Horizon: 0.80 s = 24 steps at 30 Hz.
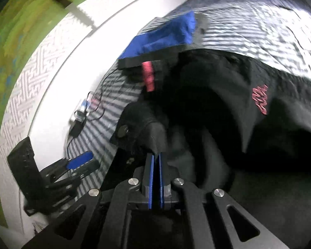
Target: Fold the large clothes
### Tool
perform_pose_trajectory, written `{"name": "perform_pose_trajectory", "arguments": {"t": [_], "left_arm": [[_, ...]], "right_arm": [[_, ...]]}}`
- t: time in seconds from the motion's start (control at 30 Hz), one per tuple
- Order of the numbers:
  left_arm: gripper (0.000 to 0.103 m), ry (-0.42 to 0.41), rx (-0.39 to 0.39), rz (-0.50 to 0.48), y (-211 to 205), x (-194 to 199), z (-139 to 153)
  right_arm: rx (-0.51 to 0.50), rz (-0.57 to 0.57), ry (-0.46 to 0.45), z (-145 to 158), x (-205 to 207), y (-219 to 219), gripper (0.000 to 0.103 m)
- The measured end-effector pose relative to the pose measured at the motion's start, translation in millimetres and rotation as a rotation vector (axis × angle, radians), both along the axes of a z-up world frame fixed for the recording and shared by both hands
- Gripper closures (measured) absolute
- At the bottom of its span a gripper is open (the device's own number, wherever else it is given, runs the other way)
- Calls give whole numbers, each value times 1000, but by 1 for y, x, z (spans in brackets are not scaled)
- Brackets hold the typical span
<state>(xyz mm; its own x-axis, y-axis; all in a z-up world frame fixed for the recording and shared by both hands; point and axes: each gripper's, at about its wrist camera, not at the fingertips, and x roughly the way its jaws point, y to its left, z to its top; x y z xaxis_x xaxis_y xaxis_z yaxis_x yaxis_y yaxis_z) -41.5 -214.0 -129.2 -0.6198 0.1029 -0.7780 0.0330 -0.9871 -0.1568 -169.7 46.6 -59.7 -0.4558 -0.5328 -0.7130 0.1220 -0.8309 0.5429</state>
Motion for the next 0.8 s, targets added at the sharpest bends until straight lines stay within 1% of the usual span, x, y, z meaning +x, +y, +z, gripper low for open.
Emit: {"name": "perform_pose_trajectory", "arguments": {"t": [0.07, 0.13, 0.17, 0.2, 0.23, 0.27, 0.3, 0.33, 0.4, 0.47, 0.5, 0.53, 0.57, 0.6, 0.63, 0.67, 0.73, 0.8], "left_arm": [[67, 3, 37, -20, 5, 6, -5], [67, -34, 52, -64, 17, 5, -16], [67, -76, 28, -84, 24, 2, -26], [67, -132, -25, -88, 29, -3, -38], [67, -148, -54, -83, 31, -4, -43], [67, -131, -62, -88, 32, -2, -40], [67, -125, -62, -92, 32, -1, -36], [67, -102, -58, -92, 31, 3, -30], [67, -86, -21, -112, 27, 10, -23], [67, -84, -29, -119, 26, 12, -22], [67, -91, -28, -127, 24, 13, -24], [67, -96, -25, -130, 23, 14, -25], [67, -105, -17, -122, 19, 13, -26], [67, -112, -2, -118, 15, 15, -28], [67, -118, 11, -116, 10, 15, -31], [67, -124, 17, -112, 7, 16, -33], [67, -133, 35, -111, 2, 16, -38], [67, -141, 58, -110, -2, 16, -42]], "right_arm": [[45, 42, 5, 3, 2, -13, 99], [118, 95, -4, 1, 2, -31, 98], [160, 118, -18, -2, 3, -37, 97], [224, 148, -43, -8, 2, -46, 95], [289, 173, -63, -12, 3, -54, 94], [354, 204, -75, -13, 4, -61, 92], [405, 228, -56, -8, 8, -66, 92], [432, 242, -15, 0, 12, -70, 91], [455, 261, 72, 18, 16, -78, 89], [451, 300, 114, 28, 13, -89, 89], [465, 324, 125, 30, 11, -97, 89], [493, 357, 139, 28, 11, -106, 88], [535, 402, 149, 22, 9, -118, 85], [560, 435, 147, 15, 9, -128, 83], [574, 461, 138, 7, 6, -135, 78], [589, 478, 130, -1, 5, -140, 75], [627, 499, 133, -15, 1, -150, 73], [662, 502, 148, -24, 2, -154, 73]]}}
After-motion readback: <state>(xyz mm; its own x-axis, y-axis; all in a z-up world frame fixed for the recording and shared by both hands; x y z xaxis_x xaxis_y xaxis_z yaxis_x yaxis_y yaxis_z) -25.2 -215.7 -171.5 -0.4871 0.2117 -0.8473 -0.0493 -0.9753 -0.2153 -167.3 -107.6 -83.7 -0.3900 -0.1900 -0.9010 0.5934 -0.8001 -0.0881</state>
